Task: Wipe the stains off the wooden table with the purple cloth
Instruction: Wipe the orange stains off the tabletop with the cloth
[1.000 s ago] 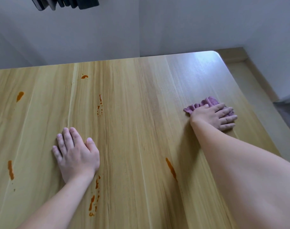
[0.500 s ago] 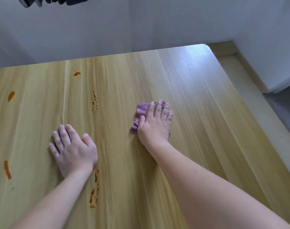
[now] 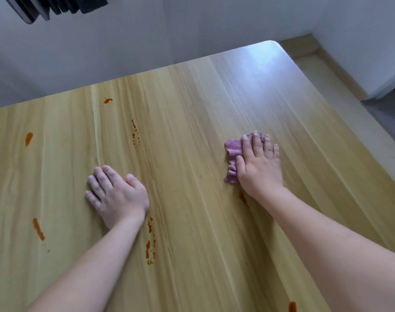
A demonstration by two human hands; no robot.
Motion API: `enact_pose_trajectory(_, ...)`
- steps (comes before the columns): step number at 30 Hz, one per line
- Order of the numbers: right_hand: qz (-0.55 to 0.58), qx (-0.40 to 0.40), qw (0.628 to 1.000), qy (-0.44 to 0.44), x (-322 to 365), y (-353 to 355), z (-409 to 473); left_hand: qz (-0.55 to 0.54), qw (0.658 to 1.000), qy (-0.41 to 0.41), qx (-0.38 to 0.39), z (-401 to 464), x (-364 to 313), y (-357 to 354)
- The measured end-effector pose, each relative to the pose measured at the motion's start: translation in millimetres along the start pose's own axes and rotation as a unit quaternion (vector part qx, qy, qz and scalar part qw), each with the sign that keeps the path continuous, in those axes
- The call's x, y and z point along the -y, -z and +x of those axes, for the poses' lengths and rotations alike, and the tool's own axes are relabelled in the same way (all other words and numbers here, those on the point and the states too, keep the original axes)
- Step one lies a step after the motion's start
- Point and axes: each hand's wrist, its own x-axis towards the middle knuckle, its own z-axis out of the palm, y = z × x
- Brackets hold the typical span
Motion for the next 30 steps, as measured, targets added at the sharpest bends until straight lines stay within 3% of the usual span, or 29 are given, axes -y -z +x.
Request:
enact_pose_trajectory(3, 0.024, -0.013, 1.000, 0.003, 40.3, -9.0, -20.5, -0.002, 1.000, 0.001, 0.001, 0.3, 0.7, 0.5)
enact_pose_trajectory(7, 0.045, -0.031, 0.991, 0.124, 96.8, -24.0, -67.4, -0.006, 1.000, 0.004, 0.006, 1.3, 2.3, 2.3)
enact_pose_trajectory(12, 0.033, -0.013, 0.977, 0.210, 66.8, -25.9, -84.4, -0.014, 1.000, 0.005, 0.015, -0.4, -1.0, 3.9)
enact_pose_trajectory(17, -0.001, -0.021, 1.000, 0.020, -10.7, -13.1, -68.5, -0.015, 1.000, 0.001, 0.018, -1.0, 0.8, 3.9)
enact_pose_trajectory(21, 0.012, -0.026, 0.998, -0.057, 23.7, -14.8, -74.8, -0.013, 1.000, -0.001, 0.020, 1.3, 2.1, 1.1)
enact_pose_trajectory(26, 0.035, -0.029, 0.990, 0.130, 109.2, -32.6, -127.9, -0.019, 1.000, -0.004, 0.015, 1.7, 3.1, -1.3)
enact_pose_trajectory(30, 0.034, -0.019, 0.974, 0.223, 86.7, -38.7, -144.1, -0.021, 1.000, -0.007, 0.013, 1.0, 2.8, -2.7)
